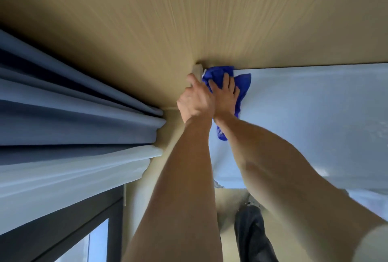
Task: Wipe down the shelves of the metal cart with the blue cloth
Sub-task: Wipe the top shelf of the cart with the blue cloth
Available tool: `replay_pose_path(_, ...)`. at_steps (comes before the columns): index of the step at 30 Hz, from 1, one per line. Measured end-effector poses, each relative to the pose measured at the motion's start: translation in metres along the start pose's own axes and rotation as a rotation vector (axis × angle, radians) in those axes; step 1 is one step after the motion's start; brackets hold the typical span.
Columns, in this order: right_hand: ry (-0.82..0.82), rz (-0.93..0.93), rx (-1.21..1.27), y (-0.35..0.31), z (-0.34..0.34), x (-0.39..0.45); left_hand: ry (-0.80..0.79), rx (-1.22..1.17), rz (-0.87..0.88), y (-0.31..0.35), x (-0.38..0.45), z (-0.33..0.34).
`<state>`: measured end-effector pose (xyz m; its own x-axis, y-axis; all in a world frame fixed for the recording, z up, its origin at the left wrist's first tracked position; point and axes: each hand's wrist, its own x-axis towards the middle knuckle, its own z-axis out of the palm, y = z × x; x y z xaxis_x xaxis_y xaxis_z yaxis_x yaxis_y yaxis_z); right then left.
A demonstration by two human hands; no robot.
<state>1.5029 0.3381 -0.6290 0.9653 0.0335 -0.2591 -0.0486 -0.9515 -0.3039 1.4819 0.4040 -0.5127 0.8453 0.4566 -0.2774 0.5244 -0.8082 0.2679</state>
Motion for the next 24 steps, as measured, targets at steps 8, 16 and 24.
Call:
replay_pose_path(8, -0.023, -0.119, 0.015, 0.055, 0.035, -0.265, 0.023, -0.009, 0.046, -0.003, -0.008, -0.006)
replay_pose_path(16, 0.096, -0.097, -0.064, 0.077, 0.023, -0.142, 0.057, 0.007, 0.048, -0.004, -0.003, 0.003)
replay_pose_path(24, 0.118, -0.02, -0.002, 0.026, 0.026, -0.15, 0.047, 0.03, 0.054, -0.001, -0.006, 0.002)
